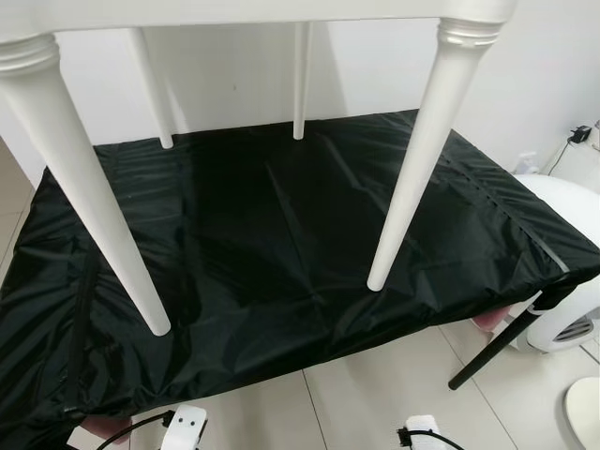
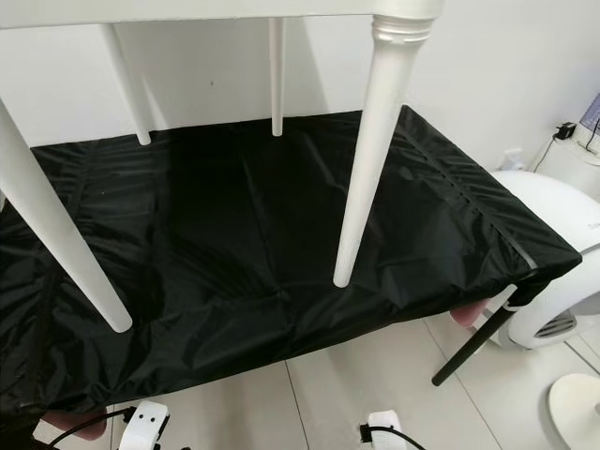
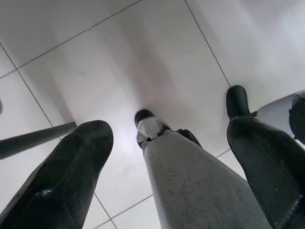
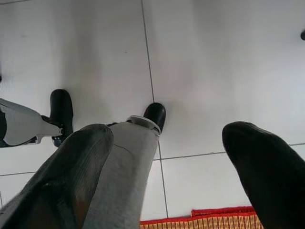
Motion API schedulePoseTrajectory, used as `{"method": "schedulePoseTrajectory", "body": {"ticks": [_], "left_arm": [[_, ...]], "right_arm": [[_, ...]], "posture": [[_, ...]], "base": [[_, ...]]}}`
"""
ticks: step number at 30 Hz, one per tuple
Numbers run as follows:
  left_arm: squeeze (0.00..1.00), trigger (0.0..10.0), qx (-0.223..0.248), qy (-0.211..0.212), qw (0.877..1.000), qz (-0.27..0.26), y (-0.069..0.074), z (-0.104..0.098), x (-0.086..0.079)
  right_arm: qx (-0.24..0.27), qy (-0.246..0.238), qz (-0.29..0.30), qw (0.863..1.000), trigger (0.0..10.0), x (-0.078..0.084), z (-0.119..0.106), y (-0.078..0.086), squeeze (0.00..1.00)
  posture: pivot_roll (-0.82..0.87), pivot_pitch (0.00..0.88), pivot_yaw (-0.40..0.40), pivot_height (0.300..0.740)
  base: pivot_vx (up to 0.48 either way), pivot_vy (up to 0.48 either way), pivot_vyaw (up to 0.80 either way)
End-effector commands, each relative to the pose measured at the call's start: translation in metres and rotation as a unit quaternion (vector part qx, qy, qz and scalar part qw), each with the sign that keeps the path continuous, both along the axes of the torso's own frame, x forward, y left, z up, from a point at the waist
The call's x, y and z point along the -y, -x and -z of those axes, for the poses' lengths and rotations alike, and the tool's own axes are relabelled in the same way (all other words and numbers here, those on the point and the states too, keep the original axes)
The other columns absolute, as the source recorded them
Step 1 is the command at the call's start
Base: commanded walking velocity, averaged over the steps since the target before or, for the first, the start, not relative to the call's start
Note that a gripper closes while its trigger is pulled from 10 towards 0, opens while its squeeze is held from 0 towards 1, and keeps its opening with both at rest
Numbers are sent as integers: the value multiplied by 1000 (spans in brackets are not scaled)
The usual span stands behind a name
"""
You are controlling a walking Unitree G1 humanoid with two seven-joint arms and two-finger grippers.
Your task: Building children table
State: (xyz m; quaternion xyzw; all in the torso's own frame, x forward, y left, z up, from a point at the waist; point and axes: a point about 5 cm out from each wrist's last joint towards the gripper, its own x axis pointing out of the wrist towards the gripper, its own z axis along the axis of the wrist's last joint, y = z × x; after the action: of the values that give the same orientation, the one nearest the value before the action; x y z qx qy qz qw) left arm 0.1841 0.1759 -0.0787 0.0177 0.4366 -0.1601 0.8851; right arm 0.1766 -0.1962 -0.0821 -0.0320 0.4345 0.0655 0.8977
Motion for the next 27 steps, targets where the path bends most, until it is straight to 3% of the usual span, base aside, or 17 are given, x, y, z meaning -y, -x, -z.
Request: {"method": "schedulePoseTrajectory", "body": {"ticks": [1, 7, 14, 18, 27], "left_arm": [[0, 10000, 0, -119, 989, -87, 7, 6, -14], [0, 10000, -8, -119, 989, -92, 8, 7, -11], [0, 10000, -11, -125, 991, -50, 8, 9, -3], [0, 10000, 0, -119, 993, -22, 4, 8, 6], [0, 10000, -1, -107, 994, -35, 2, 7, 6]], "right_arm": [[-16, -7, 6, 1000, 10000, -3, 4, 8, 0], [-23, 0, 2, 1000, 10000, -8, 7, 10, 0], [-22, 5, 24, 999, 10000, -10, 6, 7, 0], [-23, 7, 7, 1000, 10000, -15, 7, 8, 0], [-25, 11, 0, 1000, 10000, -15, 7, 9, 0]], "posture": [[-29, 6, 36, 740], [-37, 0, 55, 740], [-49, 0, 73, 740], [-49, 0, 75, 740], [-53, 0, 62, 740]], "base": [[0, 0, 0], [0, 0, 0], [0, 0, 0], [0, 0, 0], [0, 0, 0]]}}
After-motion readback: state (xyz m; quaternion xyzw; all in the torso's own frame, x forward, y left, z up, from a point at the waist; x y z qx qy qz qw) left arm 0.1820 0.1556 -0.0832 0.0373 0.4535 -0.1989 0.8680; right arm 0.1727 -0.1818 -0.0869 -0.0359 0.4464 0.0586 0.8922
